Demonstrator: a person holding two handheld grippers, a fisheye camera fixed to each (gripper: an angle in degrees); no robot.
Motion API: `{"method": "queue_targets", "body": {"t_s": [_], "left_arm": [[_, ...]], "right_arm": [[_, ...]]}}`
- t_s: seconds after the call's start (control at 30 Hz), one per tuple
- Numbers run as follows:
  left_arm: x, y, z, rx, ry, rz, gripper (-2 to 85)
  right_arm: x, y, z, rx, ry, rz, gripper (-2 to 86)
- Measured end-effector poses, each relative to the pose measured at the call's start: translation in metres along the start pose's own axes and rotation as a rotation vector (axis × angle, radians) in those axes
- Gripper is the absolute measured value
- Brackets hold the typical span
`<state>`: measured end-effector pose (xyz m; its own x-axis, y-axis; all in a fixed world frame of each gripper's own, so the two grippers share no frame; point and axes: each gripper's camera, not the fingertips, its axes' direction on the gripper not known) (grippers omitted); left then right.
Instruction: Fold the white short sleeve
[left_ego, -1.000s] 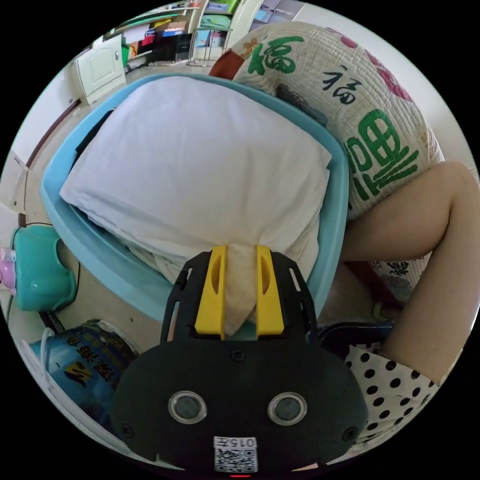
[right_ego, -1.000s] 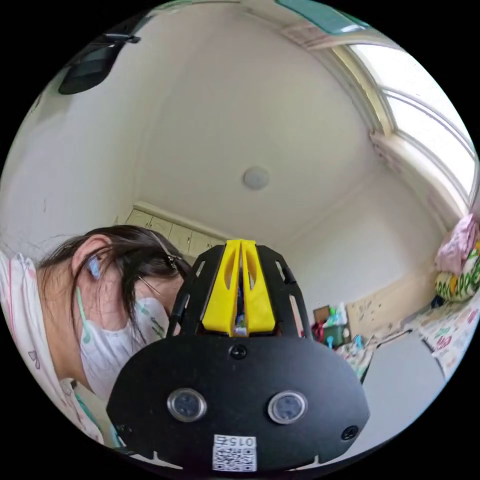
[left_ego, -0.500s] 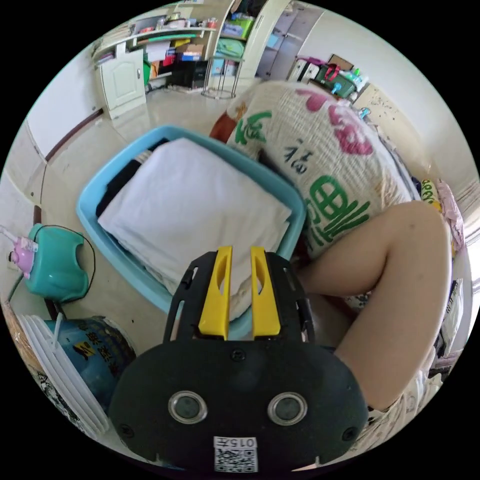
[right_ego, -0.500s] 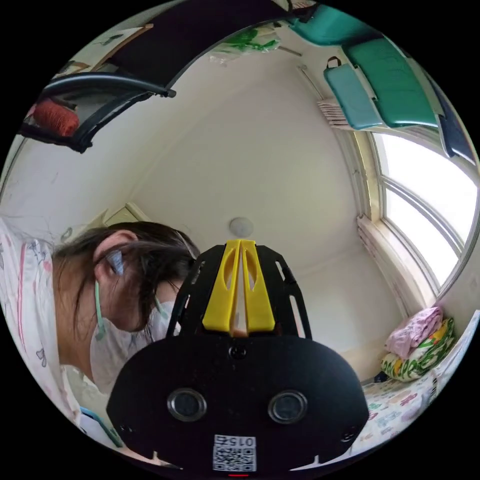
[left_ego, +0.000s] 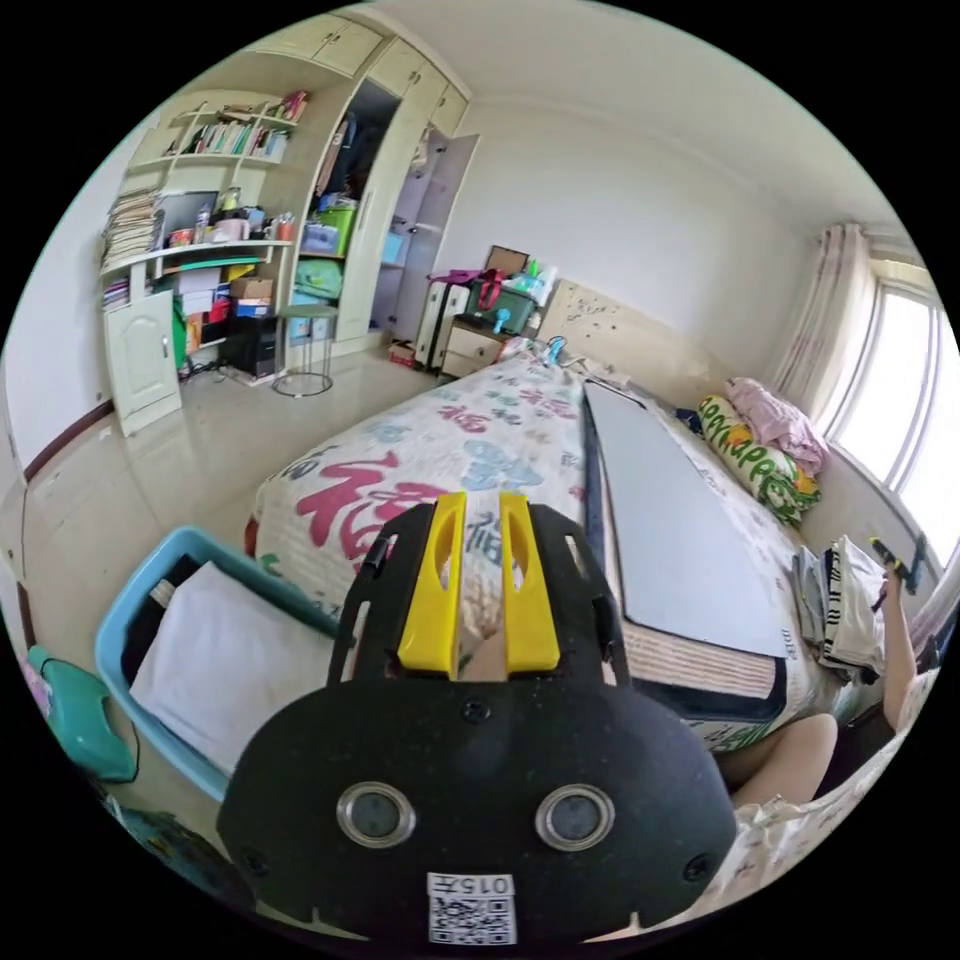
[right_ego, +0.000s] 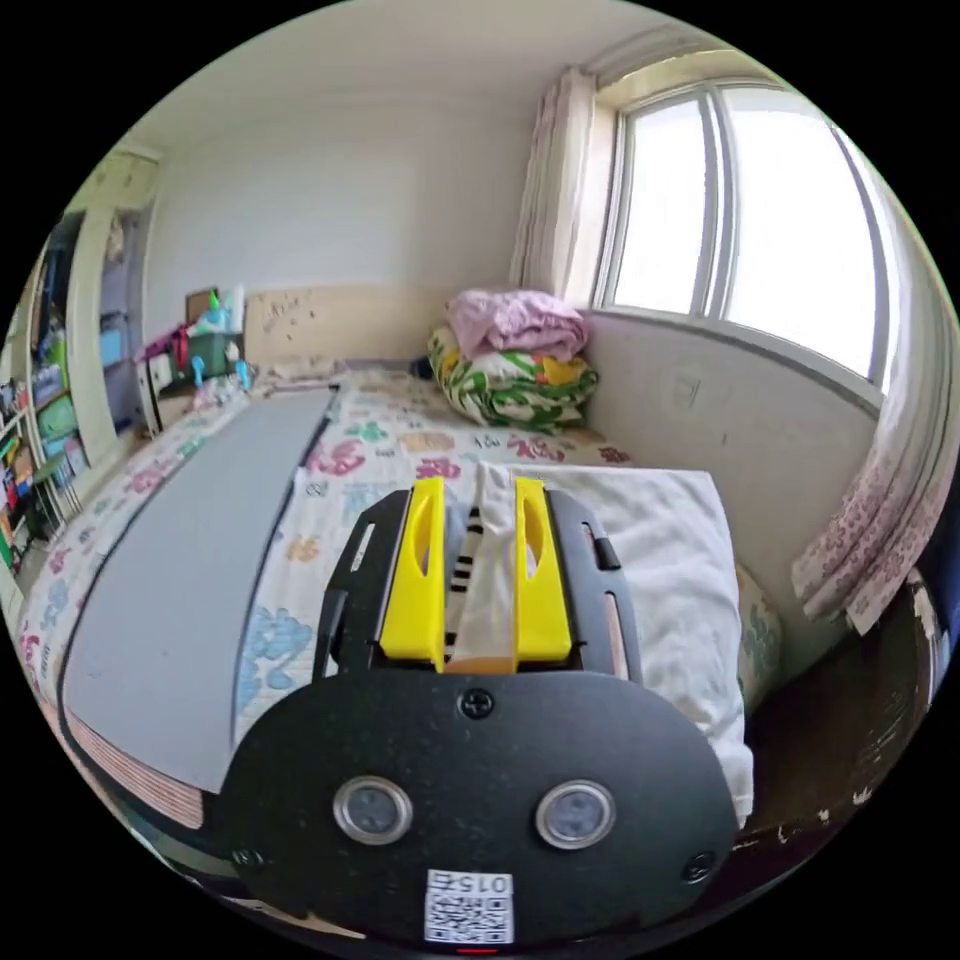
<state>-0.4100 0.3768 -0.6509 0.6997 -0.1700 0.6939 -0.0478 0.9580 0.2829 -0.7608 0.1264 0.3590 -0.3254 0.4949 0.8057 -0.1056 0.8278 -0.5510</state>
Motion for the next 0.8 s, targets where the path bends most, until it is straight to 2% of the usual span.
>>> {"method": "queue_targets", "body": {"t_s": [0.07, 0.17, 0.27, 0.33, 0.4, 0.5, 0.67, 0.8], "left_arm": [[0.033, -0.003, -0.01, 0.012, 0.048, 0.044, 6.1], [0.068, -0.005, -0.018, 0.007, 0.117, 0.1, 6.3], [0.096, -0.003, -0.025, -0.006, 0.191, 0.145, 6.3], [0.108, 0.0, -0.027, -0.017, 0.25, 0.159, 6.3], [0.118, 0.004, -0.031, -0.029, 0.308, 0.183, 6.4], [0.129, 0.011, -0.042, -0.047, 0.395, 0.241, 6.4], [0.114, 0.018, -0.069, -0.06, 0.48, 0.267, 6.4], [0.092, 0.017, -0.091, -0.058, 0.543, 0.23, 6.4]], "right_arm": [[-0.048, -0.028, 0.144, -0.136, 0.083, -0.076, 12.0], [-0.101, -0.068, 0.274, -0.267, 0.179, -0.11, 13.5], [-0.134, -0.106, 0.354, -0.398, 0.253, -0.1, 12.3], [-0.152, -0.129, 0.364, -0.414, 0.301, -0.099, 9.7], [-0.15, -0.151, 0.348, -0.395, 0.269, -0.038, 7.0], [-0.117, -0.17, 0.28, -0.319, 0.051, 0.102, 5.7], [-0.039, -0.176, 0.12, -0.179, -0.219, 0.349, 5.3], [-0.023, -0.178, -0.002, -0.105, -0.252, 0.389, 5.0]]}}
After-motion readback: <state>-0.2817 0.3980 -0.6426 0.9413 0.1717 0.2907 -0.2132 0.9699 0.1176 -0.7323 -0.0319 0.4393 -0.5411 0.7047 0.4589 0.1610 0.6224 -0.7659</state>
